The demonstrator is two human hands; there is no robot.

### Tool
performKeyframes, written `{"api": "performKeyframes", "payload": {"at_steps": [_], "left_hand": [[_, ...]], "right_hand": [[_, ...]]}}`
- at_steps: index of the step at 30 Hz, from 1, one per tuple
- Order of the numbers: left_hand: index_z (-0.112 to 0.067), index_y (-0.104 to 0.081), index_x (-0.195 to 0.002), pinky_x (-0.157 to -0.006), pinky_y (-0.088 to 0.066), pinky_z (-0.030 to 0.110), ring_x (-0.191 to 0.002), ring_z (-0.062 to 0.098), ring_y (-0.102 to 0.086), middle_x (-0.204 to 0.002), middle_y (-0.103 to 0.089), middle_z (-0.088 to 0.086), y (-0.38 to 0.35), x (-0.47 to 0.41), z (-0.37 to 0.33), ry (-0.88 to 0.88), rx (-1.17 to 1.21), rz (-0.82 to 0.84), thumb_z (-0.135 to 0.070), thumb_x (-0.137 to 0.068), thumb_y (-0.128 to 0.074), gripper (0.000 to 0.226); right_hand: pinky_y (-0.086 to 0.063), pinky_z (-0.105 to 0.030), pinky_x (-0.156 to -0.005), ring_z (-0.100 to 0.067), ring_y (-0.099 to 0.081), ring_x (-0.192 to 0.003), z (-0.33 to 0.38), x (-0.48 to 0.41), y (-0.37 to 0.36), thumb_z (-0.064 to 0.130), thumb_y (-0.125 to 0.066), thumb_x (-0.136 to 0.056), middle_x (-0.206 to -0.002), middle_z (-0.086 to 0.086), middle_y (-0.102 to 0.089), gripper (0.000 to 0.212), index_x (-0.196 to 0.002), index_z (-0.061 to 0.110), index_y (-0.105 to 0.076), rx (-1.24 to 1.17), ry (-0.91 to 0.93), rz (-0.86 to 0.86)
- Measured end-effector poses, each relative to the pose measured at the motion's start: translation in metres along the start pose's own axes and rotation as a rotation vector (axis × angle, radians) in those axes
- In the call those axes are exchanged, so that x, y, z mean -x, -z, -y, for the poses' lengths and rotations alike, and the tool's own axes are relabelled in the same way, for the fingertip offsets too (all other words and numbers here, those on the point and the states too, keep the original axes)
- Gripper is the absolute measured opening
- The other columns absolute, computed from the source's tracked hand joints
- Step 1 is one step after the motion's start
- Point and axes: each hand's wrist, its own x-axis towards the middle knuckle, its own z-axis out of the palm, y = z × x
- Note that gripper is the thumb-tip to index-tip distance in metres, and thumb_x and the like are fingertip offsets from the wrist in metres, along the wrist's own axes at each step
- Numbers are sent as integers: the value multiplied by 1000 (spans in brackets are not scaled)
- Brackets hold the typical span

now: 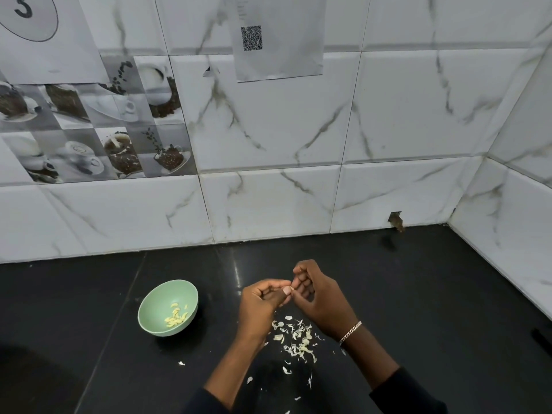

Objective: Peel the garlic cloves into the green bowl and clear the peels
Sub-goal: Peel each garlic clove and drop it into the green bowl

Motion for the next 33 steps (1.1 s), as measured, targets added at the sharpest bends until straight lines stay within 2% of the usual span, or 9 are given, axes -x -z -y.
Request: {"api": "performKeyframes", "payload": {"at_steps": [3,8,15,20,26,33], "left_hand": [[1,-76,-95,-77,-59,26,-86,23,-75,-88,-77,16,0,-1,-1,-4,12,-7,6,-85,-73,12],[4,-75,-93,-76,-59,26,-84,23,-75,-86,-76,18,1,0,-3,-15,15,-5,4,-85,-73,8],[-2,-75,-93,-80,-60,29,-85,24,-74,-86,-77,12,2,0,-2,-64,-81,36,3,-87,-72,8],[-7,-76,-93,-80,-60,29,-86,24,-74,-86,-77,8,1,-1,-2,-89,-131,36,1,-88,-72,11],[-7,-76,-90,-78,-59,31,-80,22,-72,-83,-76,10,2,-2,0,-74,-134,22,-1,-88,-73,8],[-3,-74,-88,-78,-60,31,-80,24,-72,-82,-76,14,2,-1,1,-64,-102,19,1,-88,-72,5]], "right_hand": [[-56,-28,-70,-12,-64,-78,1,0,-2,11,-76,-85,-87,8,-63,41,-113,25,-49,26,24,-38],[-57,-24,-72,-8,-67,-81,2,0,-3,8,-76,-84,-87,9,-66,42,-112,23,-49,30,23,-110],[-54,-18,-75,-9,-66,-83,0,-3,2,9,-75,-85,-90,9,-65,41,-116,20,-51,57,51,-21],[-52,-14,-75,-7,-65,-85,2,-3,3,10,-77,-85,-91,8,-64,40,-116,19,-53,54,52,-25],[-58,-26,-75,-10,-67,-82,3,0,1,9,-77,-83,-88,7,-66,40,-112,20,-51,15,19,-71],[-59,-30,-73,-12,-69,-78,2,0,0,7,-77,-83,-83,6,-67,37,-109,18,-52,-13,5,-94]]}}
